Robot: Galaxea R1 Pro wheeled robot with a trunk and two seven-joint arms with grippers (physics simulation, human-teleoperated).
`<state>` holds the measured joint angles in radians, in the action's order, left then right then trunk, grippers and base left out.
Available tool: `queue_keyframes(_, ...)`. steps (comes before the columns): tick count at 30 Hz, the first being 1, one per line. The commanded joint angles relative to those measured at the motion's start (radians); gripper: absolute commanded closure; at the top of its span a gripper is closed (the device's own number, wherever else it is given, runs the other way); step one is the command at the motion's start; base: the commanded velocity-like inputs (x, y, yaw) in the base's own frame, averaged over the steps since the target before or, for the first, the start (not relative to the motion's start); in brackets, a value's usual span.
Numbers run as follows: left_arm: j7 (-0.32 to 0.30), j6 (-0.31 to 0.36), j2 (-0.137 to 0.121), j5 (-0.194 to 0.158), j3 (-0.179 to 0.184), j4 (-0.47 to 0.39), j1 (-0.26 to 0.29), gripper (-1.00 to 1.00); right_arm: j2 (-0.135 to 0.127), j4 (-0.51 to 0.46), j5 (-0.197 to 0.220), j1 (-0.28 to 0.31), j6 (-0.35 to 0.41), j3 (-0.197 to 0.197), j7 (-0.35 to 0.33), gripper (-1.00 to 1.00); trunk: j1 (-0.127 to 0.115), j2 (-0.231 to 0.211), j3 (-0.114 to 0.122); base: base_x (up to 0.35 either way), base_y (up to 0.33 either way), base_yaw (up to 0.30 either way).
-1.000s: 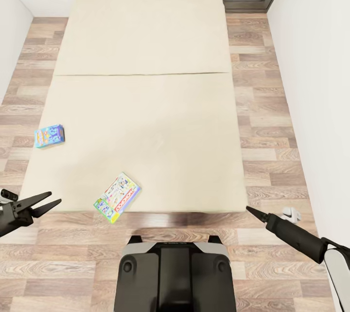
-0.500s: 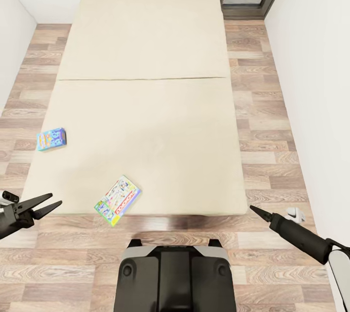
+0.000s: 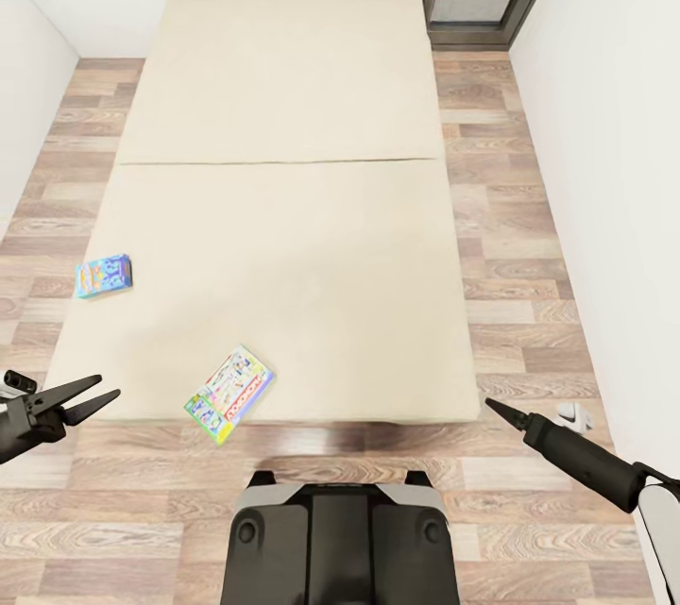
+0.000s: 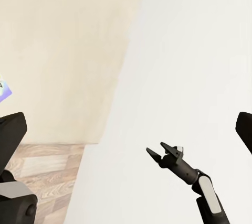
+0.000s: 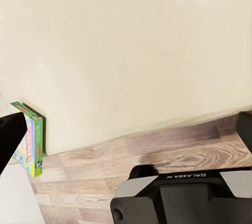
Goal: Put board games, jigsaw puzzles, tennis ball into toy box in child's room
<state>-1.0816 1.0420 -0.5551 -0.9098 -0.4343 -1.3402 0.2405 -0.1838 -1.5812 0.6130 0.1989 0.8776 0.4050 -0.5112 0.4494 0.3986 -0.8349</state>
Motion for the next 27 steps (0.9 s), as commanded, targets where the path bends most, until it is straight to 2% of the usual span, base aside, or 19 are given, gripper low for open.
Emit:
queue_keyframes(1,-0.003,0.004,0.0,0.001,0.0,0.0,0.0,-1.0,0.0,0.0,-0.001,0.001,0.006,0.002,-0.004,-1.0,0.001,0.001,0.001,0.0,0.0,0.0)
queue_keyframes(27,-0.001,0.003,0.0,0.003,-0.001,0.0,0.0,-1.0,-0.001,0.0,0.0,0.001,0.006,0.011,-0.004,-1.0,0.001,0.001,0.043,0.0,0.0,0.0)
